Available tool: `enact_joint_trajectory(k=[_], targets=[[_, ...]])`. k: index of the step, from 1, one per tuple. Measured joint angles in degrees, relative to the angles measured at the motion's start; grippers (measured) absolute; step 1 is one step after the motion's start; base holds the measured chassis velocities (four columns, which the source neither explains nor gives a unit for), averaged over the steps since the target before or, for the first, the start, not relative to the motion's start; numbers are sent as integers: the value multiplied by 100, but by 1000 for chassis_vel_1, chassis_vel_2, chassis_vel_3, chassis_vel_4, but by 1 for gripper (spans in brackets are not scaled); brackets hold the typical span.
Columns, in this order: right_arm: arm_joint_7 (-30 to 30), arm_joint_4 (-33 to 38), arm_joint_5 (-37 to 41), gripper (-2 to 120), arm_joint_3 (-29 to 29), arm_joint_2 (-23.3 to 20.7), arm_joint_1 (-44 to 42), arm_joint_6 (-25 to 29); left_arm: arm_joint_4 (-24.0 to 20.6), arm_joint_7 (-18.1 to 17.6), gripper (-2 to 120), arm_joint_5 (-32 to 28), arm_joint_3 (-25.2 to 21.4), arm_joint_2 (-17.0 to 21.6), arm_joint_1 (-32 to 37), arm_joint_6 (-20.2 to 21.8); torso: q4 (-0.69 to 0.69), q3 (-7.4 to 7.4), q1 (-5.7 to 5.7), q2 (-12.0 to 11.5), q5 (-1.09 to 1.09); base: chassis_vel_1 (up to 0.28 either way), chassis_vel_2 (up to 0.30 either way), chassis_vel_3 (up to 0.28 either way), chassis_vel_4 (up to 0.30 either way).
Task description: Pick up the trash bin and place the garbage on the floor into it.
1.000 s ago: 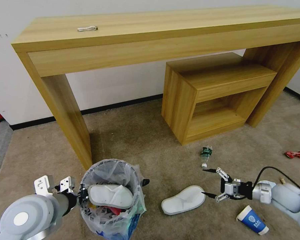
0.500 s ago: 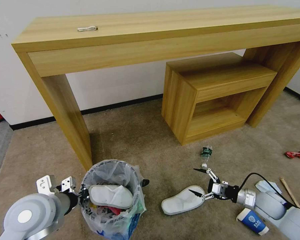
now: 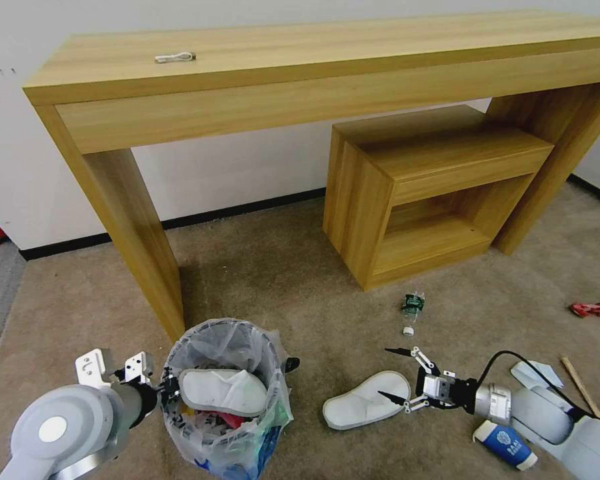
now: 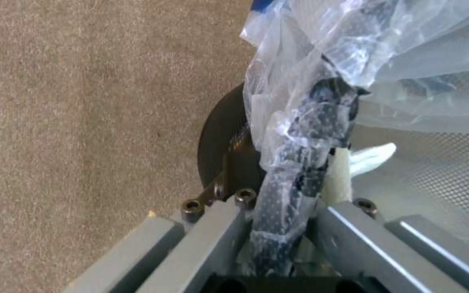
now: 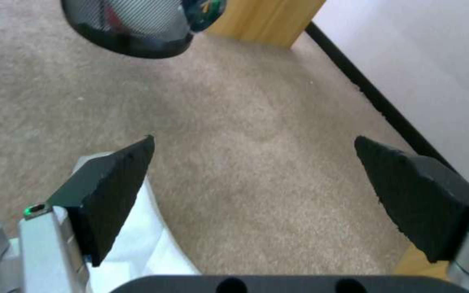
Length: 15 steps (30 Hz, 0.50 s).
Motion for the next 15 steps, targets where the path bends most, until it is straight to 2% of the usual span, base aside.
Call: enact_joint_trajectory(k=[15], targets=[[-460, -149, -145, 95, -22, -56, 91, 178, 55, 54, 0, 98, 2, -154, -23, 6, 0, 0, 0, 0, -1, 0, 0, 0, 0]])
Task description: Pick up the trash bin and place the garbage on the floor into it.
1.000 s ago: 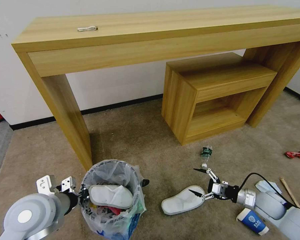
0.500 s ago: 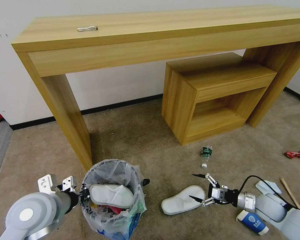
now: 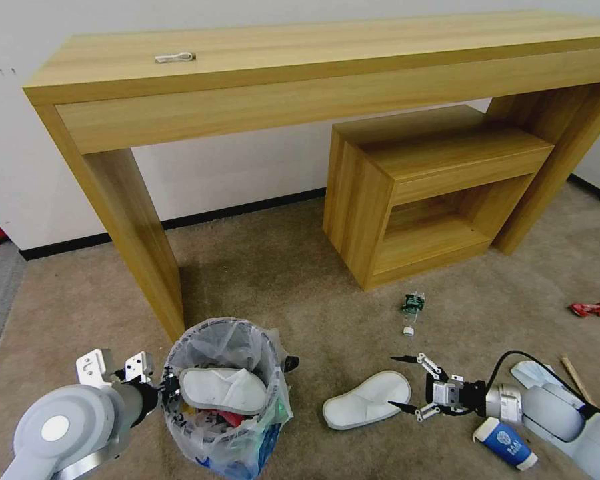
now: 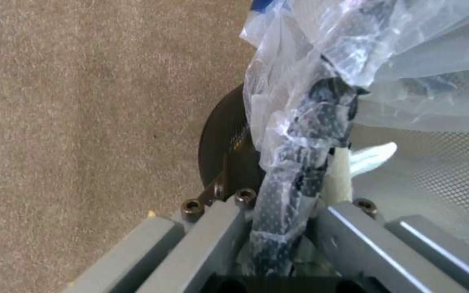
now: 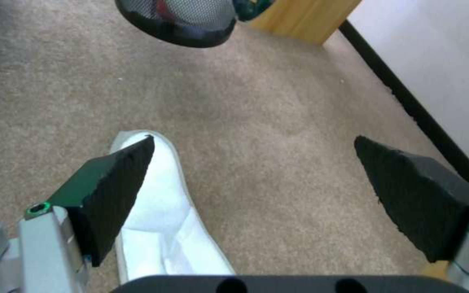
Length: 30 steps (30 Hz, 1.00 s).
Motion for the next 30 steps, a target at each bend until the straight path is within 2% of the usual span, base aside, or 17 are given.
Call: enact_joint_trajectory(k=[14, 30], targets=[[-127, -420, -46, 95, -485, 375, 355, 118, -24, 19, 0, 92, -47, -142, 46, 1, 0, 0, 0, 0, 1, 0, 0, 0, 0], [-417, -1563, -123, 94, -771, 1102, 679, 346, 50, 13, 0, 125, -119, -186, 62, -7, 1, 0, 0, 0, 1, 0, 0, 0, 0]])
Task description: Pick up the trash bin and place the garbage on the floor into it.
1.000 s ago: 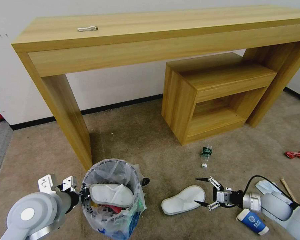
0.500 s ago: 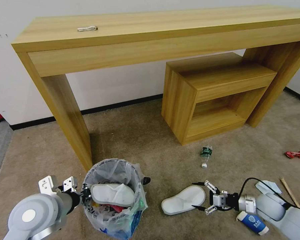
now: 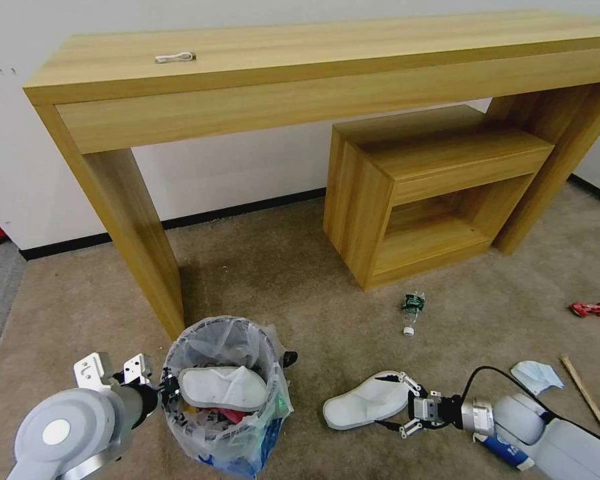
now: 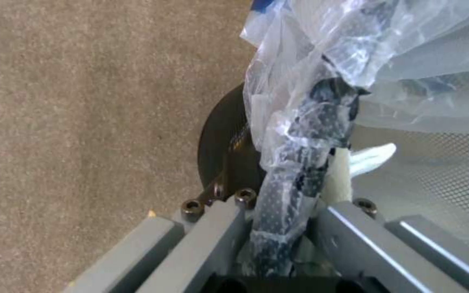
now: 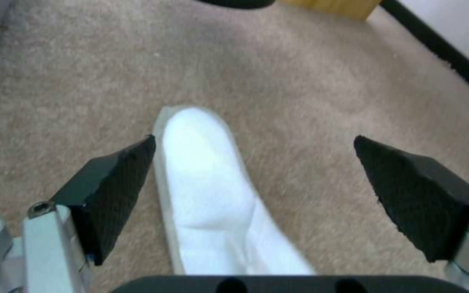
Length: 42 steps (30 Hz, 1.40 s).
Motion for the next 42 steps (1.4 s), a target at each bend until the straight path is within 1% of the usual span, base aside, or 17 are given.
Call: enact_joint_trajectory(k=[6, 11, 24, 42], targets=[[-65, -151, 0, 94, 61, 3, -33, 2, 45, 4, 0, 4, -6, 38, -26, -5, 0, 0, 0, 0, -1, 0, 0, 0, 0], [-181, -324, -6, 92, 242, -54, -171, 4, 101, 34, 0, 11, 17, 39, -78, -11, -1, 0, 0, 0, -1, 0, 0, 0, 0], [-215, -580, -77, 91, 596, -114, -342, 6, 110, 85, 0, 46, 32, 40, -87, -17, 0, 0, 0, 0, -1, 0, 0, 0, 0], [-251, -915, -112, 89, 682, 28, -263, 8, 114, 125, 0, 77, 14, 7, -53, -20, -1, 0, 0, 0, 0, 0, 0, 0, 0]])
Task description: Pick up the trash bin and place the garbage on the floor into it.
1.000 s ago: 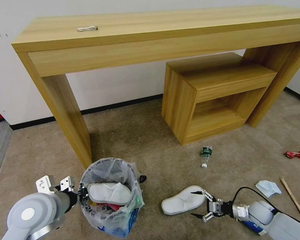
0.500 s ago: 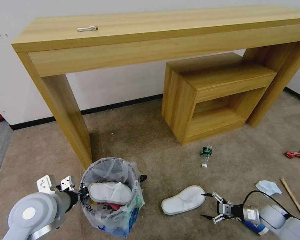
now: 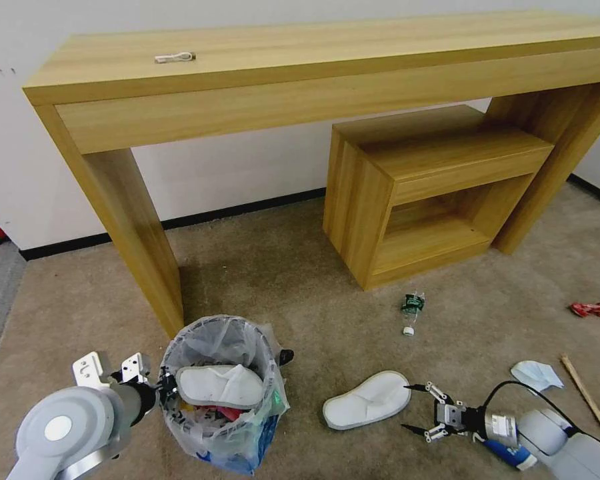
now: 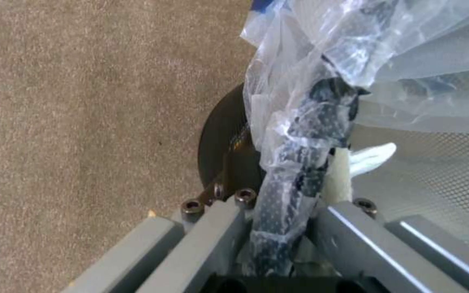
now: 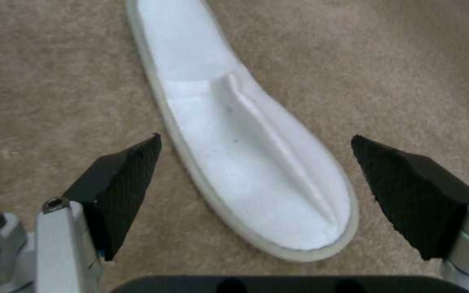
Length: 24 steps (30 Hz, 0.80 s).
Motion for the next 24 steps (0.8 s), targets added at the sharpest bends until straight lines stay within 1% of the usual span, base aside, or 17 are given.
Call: enact_joint_trajectory(k=[13, 18, 24], targets=[[-26, -417, -10, 89, -82, 242, 371, 1, 74, 43, 0, 42, 1, -57, -20, -6, 0, 0, 0, -1, -1, 0, 0, 0, 0], [-32, -531, -11, 88, -121, 294, 456, 1, 106, 59, 0, 43, 0, -55, -33, -6, 0, 0, 0, -1, -1, 0, 0, 0, 0], [-32, -752, -15, 86, -256, 467, 624, 1, 117, 75, 0, 47, 6, -59, -52, -7, 0, 0, 0, -1, -1, 0, 0, 0, 0]])
